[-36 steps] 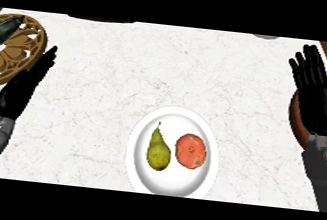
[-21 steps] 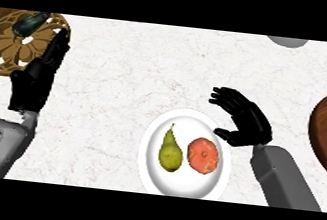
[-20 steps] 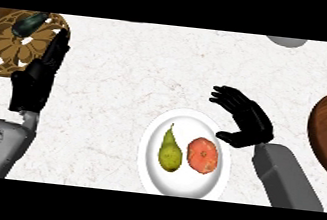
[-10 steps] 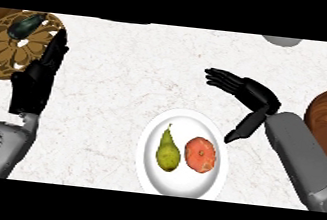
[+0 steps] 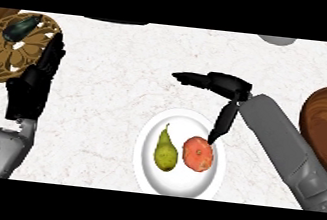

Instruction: Pick the pear from the plate and place it in the bowl

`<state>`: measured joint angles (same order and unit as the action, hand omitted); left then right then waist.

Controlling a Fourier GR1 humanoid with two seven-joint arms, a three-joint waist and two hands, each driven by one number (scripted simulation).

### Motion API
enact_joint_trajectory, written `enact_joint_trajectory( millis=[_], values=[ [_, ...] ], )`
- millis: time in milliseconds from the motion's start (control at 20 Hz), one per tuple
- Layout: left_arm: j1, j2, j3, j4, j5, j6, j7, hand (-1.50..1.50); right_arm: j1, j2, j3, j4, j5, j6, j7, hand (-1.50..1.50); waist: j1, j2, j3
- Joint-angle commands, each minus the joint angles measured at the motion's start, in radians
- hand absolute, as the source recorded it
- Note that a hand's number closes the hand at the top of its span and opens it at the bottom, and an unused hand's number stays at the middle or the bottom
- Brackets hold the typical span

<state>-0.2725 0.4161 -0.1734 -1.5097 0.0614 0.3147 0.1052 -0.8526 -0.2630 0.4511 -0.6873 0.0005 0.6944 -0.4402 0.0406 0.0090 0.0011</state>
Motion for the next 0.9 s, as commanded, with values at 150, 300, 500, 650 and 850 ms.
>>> enact_joint_trajectory(
  millis=[150, 300, 500, 650, 850],
  values=[
    [0.030, -0.004, -0.015, -0.090, -0.037, 0.019, 0.077, 0.00, -0.067, 0.107, 0.090, 0.051, 0.083, 0.089, -0.064, -1.50, -0.002, -0.005, 0.000],
    [0.006, 0.006, 0.018, -0.078, -0.028, -0.007, 0.083, 0.00, -0.060, 0.082, 0.134, 0.074, 0.157, 0.086, -0.133, -1.50, -0.014, -0.003, 0.000],
    [-0.017, -0.023, 0.039, 0.025, -0.030, -0.019, 0.017, 0.00, -0.044, 0.117, 0.213, 0.063, 0.228, 0.067, -0.094, -1.50, -0.028, -0.002, -0.001],
    [0.008, -0.019, 0.041, -0.034, -0.053, -0.010, 0.061, 0.00, -0.052, 0.132, 0.221, 0.069, 0.256, 0.068, -0.061, -1.50, -0.029, -0.006, -0.001],
    [0.052, -0.025, 0.075, -0.020, -0.039, -0.055, -0.006, 0.00, -0.015, 0.143, 0.216, 0.097, 0.305, 0.031, -0.090, -1.50, -0.031, -0.006, -0.001]
  ],
)
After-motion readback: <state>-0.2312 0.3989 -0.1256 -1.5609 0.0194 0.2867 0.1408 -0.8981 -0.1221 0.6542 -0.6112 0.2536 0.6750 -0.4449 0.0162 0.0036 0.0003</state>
